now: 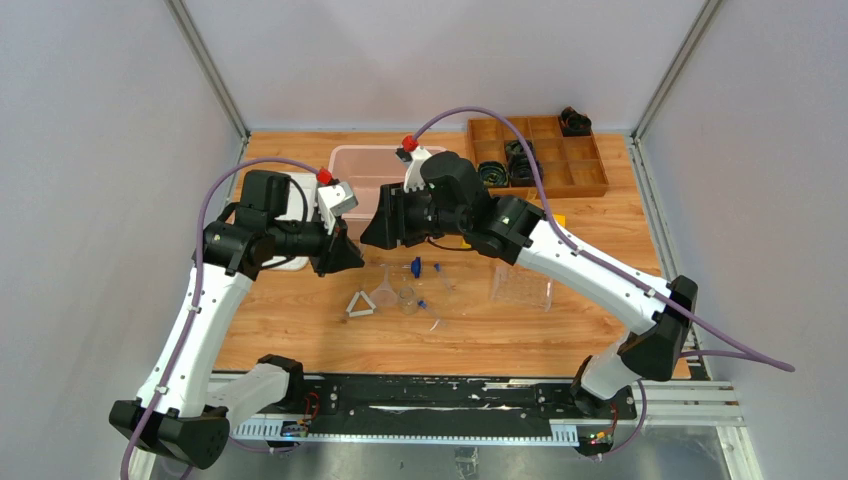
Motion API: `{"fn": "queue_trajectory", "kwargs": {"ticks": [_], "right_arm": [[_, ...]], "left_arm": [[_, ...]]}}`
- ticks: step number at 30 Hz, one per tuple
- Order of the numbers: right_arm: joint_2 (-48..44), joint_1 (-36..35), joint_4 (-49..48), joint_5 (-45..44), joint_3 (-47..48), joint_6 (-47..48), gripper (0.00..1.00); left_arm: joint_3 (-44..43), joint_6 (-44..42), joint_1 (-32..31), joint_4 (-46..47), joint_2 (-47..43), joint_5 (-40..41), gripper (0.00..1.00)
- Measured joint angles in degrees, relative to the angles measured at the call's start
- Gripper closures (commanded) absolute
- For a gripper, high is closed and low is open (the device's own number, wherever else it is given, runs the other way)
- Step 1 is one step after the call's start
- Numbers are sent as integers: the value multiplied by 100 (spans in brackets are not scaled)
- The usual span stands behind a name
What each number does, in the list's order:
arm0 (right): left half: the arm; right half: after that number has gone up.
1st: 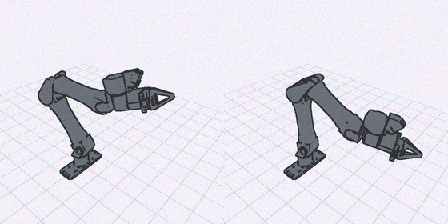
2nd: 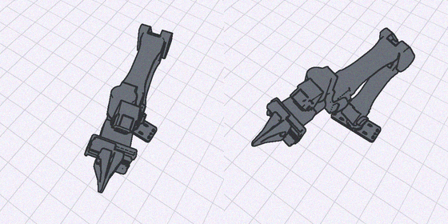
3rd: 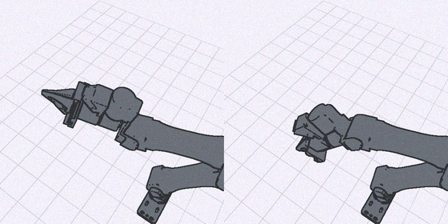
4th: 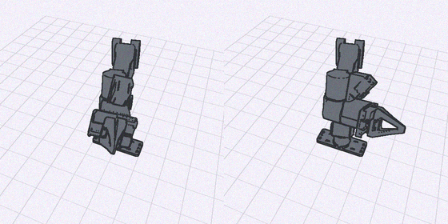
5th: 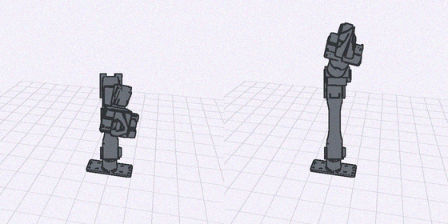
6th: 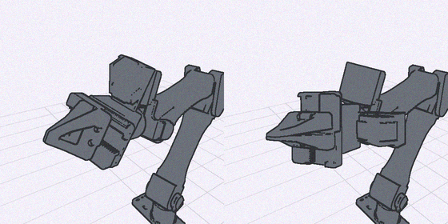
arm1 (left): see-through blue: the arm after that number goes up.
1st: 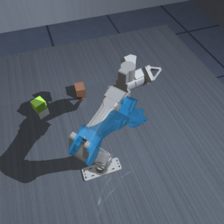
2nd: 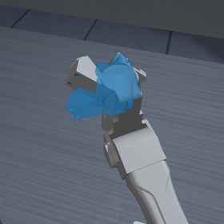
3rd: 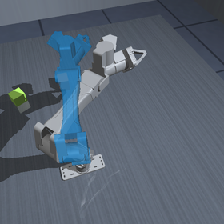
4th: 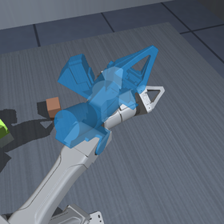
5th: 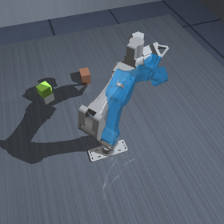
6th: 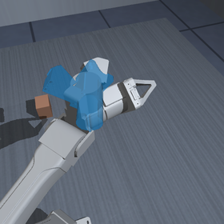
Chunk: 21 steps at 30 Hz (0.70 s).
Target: Organize the chemistry lab equipment
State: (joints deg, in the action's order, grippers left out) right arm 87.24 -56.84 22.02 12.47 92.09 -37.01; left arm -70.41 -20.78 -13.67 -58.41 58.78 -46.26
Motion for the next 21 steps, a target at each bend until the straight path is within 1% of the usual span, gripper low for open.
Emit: {"fn": "queue_trajectory", "kwargs": {"ticks": [5,15,17,20,21], "right_arm": [[221,0,94,48,111,17,52],[542,-2,155,173,494,61,70],[573,0,151,249,501,57,76],[595,-2,114,308,503,59,93],[597,0,118,317,503,66,99]], "left_arm": [[-2,-146,-42,-107,-59,46,100],[-87,-238,-70,-179,-76,133,100],[-87,-264,-79,-203,-74,166,100],[-87,-284,-83,-243,-61,199,100],[-90,-284,-83,-258,-55,203,97]]}}
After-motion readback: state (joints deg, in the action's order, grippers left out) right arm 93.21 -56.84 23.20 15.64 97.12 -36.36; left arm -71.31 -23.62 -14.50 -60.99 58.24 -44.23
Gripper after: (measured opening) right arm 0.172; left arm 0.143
